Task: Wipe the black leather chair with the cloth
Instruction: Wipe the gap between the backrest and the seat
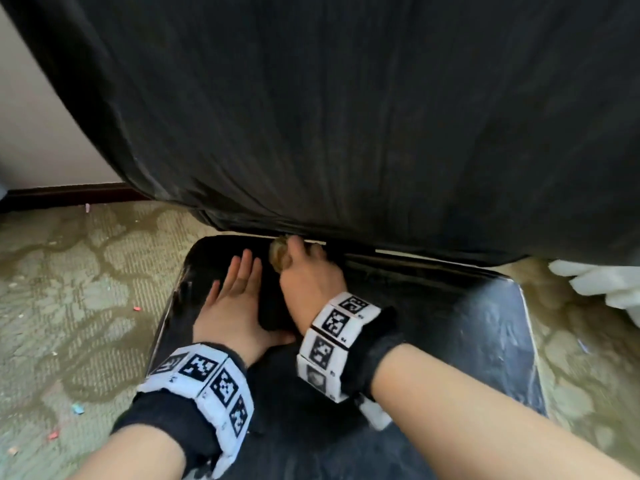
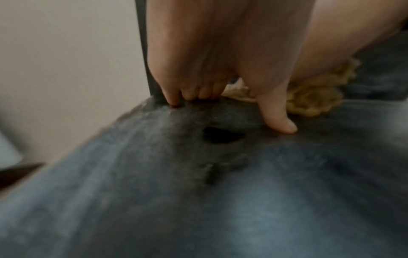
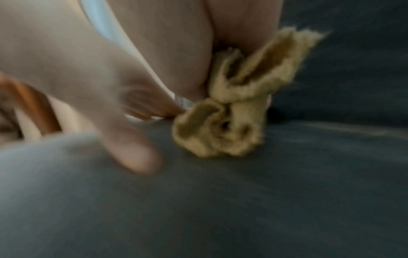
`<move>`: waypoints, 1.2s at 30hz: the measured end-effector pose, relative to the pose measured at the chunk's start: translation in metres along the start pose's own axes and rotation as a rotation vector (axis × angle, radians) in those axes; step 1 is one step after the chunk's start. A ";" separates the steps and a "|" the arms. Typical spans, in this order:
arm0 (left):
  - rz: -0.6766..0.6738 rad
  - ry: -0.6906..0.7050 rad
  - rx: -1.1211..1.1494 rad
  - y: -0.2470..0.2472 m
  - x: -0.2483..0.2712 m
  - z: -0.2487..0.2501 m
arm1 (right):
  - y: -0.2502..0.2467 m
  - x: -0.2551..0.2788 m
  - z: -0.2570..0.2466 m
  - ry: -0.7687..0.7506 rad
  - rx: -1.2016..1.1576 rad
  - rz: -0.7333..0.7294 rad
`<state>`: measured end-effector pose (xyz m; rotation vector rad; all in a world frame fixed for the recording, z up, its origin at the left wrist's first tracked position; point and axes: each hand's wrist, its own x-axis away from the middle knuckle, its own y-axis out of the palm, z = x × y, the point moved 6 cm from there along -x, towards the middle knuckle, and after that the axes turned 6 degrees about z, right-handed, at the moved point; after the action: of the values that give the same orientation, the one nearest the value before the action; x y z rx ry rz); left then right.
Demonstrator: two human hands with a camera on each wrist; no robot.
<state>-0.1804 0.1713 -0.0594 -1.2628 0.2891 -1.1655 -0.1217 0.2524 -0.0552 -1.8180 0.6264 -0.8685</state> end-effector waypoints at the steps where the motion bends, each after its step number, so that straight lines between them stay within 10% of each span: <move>1: -0.001 0.007 -0.026 -0.001 0.001 -0.003 | -0.004 0.001 0.021 0.052 0.023 0.029; 9: -0.085 0.222 -0.132 0.013 -0.005 0.043 | -0.026 -0.001 0.055 0.301 -0.121 0.231; 16: -0.137 0.200 -0.226 0.017 -0.006 0.042 | -0.051 0.037 0.145 0.257 0.260 -0.029; 24: -0.169 0.190 -0.233 0.019 -0.006 0.042 | -0.017 0.017 0.069 0.215 -0.086 -0.028; 31: -0.157 0.185 -0.189 0.018 -0.006 0.042 | -0.062 0.048 0.194 0.394 0.233 -0.086; 36: -0.151 0.162 -0.234 0.020 -0.007 0.044 | -0.029 0.022 0.130 0.336 0.035 -0.013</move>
<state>-0.1408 0.1998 -0.0640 -1.4147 0.4671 -1.3977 -0.0045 0.3185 -0.0558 -1.6587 0.8053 -1.1995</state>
